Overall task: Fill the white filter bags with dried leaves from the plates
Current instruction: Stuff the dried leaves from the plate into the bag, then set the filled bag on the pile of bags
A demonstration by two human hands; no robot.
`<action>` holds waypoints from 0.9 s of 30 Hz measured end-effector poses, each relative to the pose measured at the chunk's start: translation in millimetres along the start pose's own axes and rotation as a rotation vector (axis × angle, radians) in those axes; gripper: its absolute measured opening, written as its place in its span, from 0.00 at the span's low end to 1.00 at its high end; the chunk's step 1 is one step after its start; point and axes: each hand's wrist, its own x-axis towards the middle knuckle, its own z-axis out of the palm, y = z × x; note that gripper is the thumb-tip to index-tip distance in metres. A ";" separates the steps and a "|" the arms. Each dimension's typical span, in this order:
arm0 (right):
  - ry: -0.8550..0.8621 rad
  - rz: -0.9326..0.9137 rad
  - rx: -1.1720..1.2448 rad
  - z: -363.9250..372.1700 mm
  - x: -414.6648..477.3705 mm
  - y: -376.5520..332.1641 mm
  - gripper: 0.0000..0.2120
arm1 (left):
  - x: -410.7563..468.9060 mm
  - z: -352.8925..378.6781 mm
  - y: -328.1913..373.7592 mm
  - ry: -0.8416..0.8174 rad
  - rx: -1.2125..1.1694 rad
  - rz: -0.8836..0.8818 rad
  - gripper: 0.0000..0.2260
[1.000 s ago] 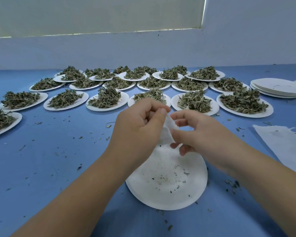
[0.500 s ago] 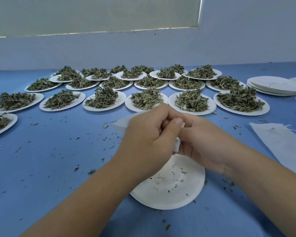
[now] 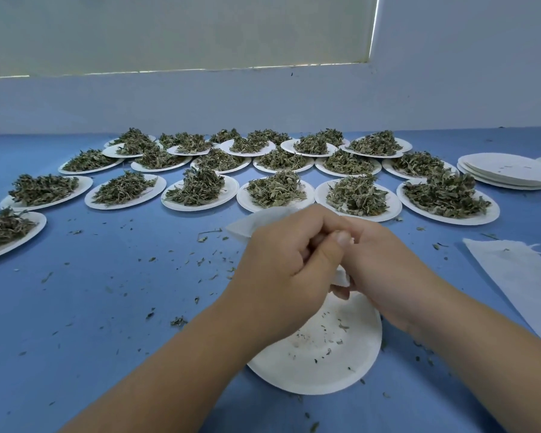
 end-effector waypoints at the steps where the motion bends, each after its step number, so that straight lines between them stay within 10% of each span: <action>1: -0.006 -0.010 0.024 -1.4 -0.4 -0.8 0.09 | 0.6 -0.3 -1.5 0.054 0.016 0.002 0.07; 9: 0.117 -0.028 0.222 -12.3 0.5 -4.9 0.06 | 9.5 -16.7 -23.1 0.307 0.182 -0.084 0.13; 16: 0.112 -0.070 0.320 -15.1 -2.3 -11.0 0.08 | 9.0 -23.8 -36.6 -0.024 0.419 -0.177 0.34; 27: -0.290 -0.143 0.530 40.2 -0.6 -48.0 0.12 | -30.7 -87.7 -15.2 0.118 0.455 -0.195 0.28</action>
